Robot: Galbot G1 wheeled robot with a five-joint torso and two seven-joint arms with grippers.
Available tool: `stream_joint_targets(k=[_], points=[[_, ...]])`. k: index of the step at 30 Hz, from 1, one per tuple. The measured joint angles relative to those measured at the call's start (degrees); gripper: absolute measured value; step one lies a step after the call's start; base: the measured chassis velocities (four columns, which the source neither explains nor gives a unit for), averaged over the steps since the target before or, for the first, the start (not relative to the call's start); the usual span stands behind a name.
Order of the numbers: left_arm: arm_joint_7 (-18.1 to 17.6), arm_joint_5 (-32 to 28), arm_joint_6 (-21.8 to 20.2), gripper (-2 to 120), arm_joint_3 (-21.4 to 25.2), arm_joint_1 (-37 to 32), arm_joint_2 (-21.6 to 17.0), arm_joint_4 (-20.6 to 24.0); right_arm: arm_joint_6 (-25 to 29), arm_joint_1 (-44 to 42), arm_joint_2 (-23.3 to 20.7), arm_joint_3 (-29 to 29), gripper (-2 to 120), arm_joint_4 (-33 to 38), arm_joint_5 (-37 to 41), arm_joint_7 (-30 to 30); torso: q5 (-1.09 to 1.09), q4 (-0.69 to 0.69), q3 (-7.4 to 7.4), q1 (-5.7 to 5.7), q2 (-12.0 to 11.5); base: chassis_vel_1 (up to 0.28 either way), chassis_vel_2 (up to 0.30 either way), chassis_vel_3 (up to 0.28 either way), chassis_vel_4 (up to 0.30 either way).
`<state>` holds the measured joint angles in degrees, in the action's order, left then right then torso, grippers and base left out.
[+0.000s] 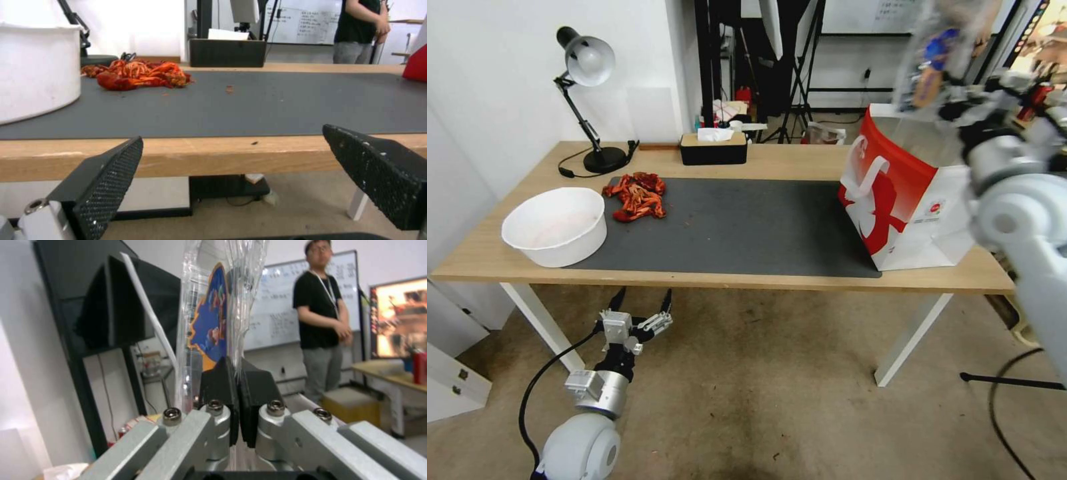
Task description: Close the takeout container lid, then place the container into the takeout bag.
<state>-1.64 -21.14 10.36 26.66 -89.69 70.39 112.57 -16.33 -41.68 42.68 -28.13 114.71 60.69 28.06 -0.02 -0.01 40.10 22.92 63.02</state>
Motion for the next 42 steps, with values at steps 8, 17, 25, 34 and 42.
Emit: stream_joint_targets(k=[8, 17, 25, 34, 42], points=[[-0.1, -0.1, -0.4, 100, -0.3, -0.4, 0.0, 0.5, -0.9, -4.8, 0.8, -3.1, 13, 1.0, 4.0, 2.4, 0.01, 0.02, 0.01, 0.0, 0.0, 0.0, 0.0, 0.0, 0.0], [-0.3, -0.3, -0.7, 100, -0.2, -0.7, 0.0, 0.8, -0.7, -6.4, 1.9, -3.7, 45, 0.7, 4.3, 2.7, 0.02, 0.01, 0.01, 0.0, 0.0, 0.0, 0.0, 0.0, 0.0], [-0.2, -0.6, -1.1, 100, 0.1, -0.5, 0.3, 1.0, 3.9, -8.9, 1.8, -2.8, 75, 1.9, -1.2, -4.1, 0.02, 0.01, 0.01, 0.0, 0.0, 0.0, 0.0, 0.0, 0.0], [1.2, -1.6, -0.9, 100, 0.6, -0.3, 0.5, 1.0, 11.3, -16.3, 2.0, -3.1, 100, 8.5, -3.6, -17.2, 0.05, 0.0, 0.0, 0.0, 0.0, 0.0, 0.0, 0.0, 0.0], [2.4, -2.1, -0.3, 100, 1.1, -0.5, 0.9, 0.8, 12.9, -31.0, 6.9, -6.3, 100, 15.4, -13.5, -20.0, 0.03, 0.01, 0.0, 0.0, 0.0, 0.0, 0.0, 0.0, 0.0]])
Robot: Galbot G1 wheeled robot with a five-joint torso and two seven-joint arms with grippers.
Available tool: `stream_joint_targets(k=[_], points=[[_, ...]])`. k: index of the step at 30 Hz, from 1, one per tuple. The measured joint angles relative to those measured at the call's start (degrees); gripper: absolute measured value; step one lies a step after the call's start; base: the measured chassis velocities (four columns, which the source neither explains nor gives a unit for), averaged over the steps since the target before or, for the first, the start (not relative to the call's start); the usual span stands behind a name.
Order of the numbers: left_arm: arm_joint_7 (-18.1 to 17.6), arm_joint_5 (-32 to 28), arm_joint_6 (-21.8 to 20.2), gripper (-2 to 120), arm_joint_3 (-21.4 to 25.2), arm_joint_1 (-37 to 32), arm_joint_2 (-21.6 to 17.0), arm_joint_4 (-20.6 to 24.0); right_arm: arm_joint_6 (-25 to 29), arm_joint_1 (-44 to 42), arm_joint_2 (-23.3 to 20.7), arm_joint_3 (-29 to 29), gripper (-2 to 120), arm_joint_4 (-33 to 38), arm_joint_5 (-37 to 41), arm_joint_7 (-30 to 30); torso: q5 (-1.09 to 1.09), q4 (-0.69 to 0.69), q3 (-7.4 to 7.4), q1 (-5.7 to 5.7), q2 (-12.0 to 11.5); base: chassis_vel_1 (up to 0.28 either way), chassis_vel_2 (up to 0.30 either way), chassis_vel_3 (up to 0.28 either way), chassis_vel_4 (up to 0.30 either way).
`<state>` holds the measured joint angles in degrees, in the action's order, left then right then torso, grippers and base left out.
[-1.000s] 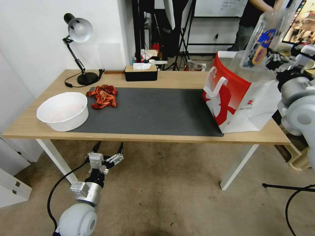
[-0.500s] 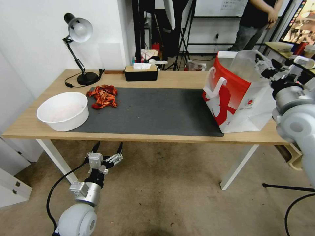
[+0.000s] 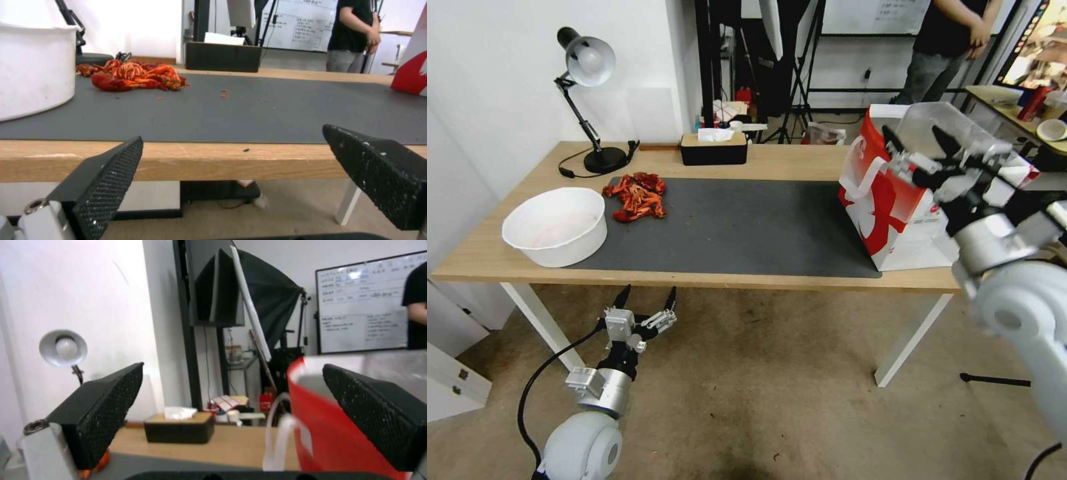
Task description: Close the takeout container lid, then place the container into the takeout bag.
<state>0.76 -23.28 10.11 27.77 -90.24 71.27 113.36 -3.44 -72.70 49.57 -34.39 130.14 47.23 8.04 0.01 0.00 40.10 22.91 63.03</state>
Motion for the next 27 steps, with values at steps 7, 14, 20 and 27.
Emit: stream_joint_targets(k=[7, 14, 20, 27], points=[[0.0, -0.4, 1.7, 100, -0.1, 0.2, 0.2, -0.2, 8.4, -16.8, 8.9, -1.2, 100, 0.0, -15.3, -2.8, -0.01, 0.0, 0.0, 0.0, 0.0, 0.0, 0.0, 0.0, 0.0], [-0.2, -0.2, 2.1, 100, -0.2, 0.2, 0.3, -0.6, 14.0, -25.1, 14.5, -0.4, 100, -3.6, -22.2, -2.8, 0.0, 0.0, 0.0, -0.01, 0.0, 0.0, 0.0, 0.0, 0.0], [-0.4, -0.1, 2.3, 100, -0.4, 0.1, 0.2, -0.7, 18.2, -28.0, 18.6, 2.3, 100, -8.2, -26.7, -3.2, -0.01, 0.0, 0.0, -0.01, 0.0, 0.0, 0.0, 0.0, 0.0], [-0.4, 0.3, 2.8, 100, -0.9, -0.6, 0.3, -0.7, 19.7, -27.7, 19.7, 4.2, 100, -10.6, -27.5, -3.6, -0.01, 0.01, 0.0, 0.01, 0.0, 0.0, 0.0, 0.0, 0.0]])
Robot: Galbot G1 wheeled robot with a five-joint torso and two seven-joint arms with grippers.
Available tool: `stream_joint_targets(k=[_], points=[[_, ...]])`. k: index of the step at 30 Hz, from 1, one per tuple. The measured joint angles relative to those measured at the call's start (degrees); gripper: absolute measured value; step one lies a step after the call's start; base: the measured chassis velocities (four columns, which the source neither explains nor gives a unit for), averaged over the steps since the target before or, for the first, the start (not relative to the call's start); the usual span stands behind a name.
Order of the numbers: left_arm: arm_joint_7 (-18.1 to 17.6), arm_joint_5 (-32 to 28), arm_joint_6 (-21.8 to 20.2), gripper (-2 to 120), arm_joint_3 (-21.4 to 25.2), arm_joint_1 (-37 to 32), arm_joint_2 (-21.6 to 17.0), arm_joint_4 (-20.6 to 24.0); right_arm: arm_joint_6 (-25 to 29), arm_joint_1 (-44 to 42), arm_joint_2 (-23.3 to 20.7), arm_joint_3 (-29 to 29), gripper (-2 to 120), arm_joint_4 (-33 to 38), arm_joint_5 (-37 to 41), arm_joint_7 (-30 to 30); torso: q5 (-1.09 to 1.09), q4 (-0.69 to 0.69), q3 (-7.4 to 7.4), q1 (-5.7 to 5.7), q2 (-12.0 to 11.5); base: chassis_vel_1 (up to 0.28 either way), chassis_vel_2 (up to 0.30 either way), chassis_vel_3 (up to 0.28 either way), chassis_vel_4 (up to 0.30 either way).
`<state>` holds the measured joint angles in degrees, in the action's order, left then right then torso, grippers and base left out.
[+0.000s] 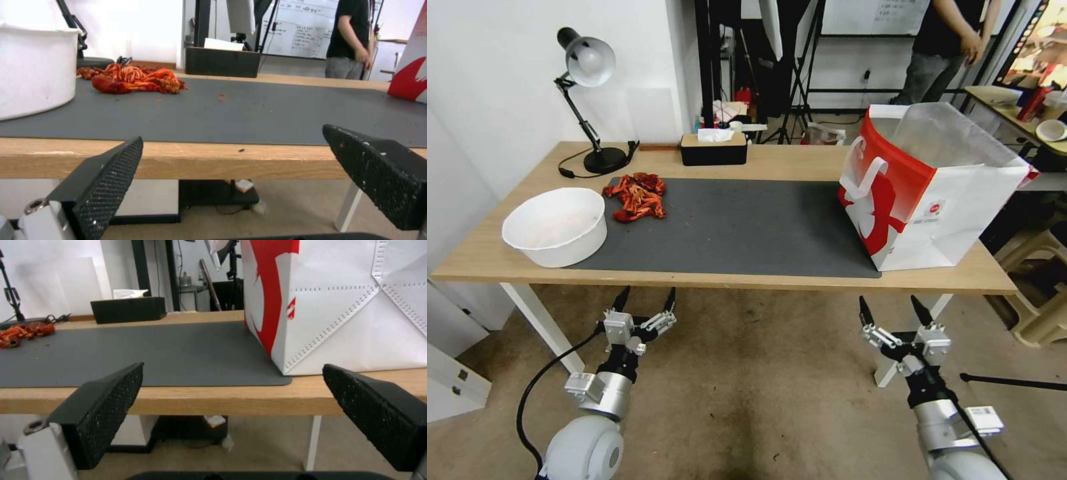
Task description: Close the takeout container lid, then place the container into the takeout bag.
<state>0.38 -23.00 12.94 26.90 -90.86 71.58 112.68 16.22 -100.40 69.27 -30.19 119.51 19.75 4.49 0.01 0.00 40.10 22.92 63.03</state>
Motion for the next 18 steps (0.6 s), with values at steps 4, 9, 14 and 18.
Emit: stream_joint_targets(k=[4, 9, 14, 18], points=[[0.0, 0.0, 0.0, 100, 0.0, 0.0, 0.0, 0.0, 0.0, 0.1, 0.0, 0.1, 100, -0.1, 0.0, 0.0, 0.0, 0.0, 0.0, 0.0, 0.0, 0.0, 0.0, 0.0, 0.0], [0.0, 0.0, 0.0, 100, 0.0, 0.0, 0.0, 0.0, 0.0, 0.2, -0.1, 0.1, 100, -0.1, 0.1, 0.0, 0.0, 0.0, 0.0, 0.0, 0.0, 0.0, 0.0, 0.0, 0.0], [0.0, 0.1, 0.0, 100, -0.1, 0.0, 0.0, 0.0, 0.0, 0.3, -0.2, 0.1, 100, 0.0, 0.3, 0.0, 0.0, 0.0, 0.0, 0.0, 0.0, 0.0, 0.0, 0.0, 0.0], [0.0, 0.1, 0.0, 100, -0.1, 0.0, 0.0, 0.1, -0.1, 0.4, -0.2, 0.1, 100, 0.0, 0.3, 0.0, 0.0, -0.01, 0.0, 0.0, 0.0, 0.0, 0.0, 0.0, 0.0]])
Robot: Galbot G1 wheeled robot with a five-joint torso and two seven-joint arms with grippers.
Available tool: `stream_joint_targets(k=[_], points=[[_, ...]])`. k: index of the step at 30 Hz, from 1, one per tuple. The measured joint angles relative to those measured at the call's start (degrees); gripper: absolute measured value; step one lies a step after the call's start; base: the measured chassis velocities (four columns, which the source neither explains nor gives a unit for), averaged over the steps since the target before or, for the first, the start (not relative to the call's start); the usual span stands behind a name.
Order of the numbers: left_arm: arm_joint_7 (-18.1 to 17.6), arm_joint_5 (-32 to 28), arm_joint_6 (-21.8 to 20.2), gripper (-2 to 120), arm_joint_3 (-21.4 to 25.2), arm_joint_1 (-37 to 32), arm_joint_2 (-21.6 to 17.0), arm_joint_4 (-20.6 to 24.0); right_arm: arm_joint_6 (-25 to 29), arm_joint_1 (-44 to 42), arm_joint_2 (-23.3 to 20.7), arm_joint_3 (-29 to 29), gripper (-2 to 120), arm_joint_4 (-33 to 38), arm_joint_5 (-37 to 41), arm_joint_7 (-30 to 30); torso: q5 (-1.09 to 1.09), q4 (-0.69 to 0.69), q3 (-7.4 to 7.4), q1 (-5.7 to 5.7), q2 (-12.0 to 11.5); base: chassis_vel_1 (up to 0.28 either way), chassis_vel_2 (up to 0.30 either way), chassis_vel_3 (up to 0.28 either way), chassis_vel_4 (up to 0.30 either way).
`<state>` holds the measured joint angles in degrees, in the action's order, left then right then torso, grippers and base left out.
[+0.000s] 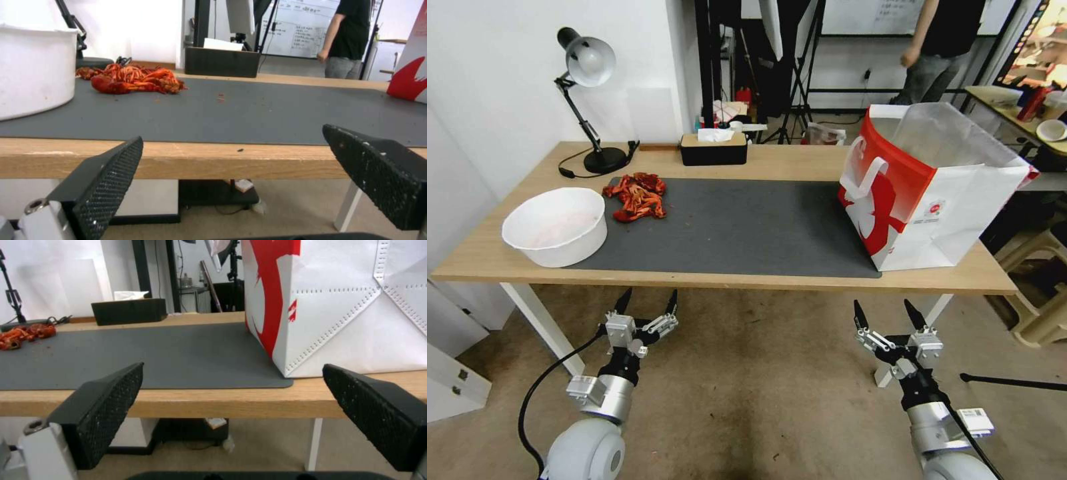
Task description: Close the takeout container lid, then place the container into the takeout bag.
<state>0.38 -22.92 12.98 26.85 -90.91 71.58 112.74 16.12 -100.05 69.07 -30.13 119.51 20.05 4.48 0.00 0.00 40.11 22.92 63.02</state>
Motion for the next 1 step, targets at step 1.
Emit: stream_joint_targets(k=[1], points=[[0.0, 0.0, 0.0, 100, 0.0, 0.0, 0.0, 0.0, 0.0, 0.0, 0.0, 0.0, 100, 0.0, 0.0, 0.0, 0.0, 0.0, 0.0, 0.0, 0.0, 0.0, 0.0, 0.0, 0.0]])
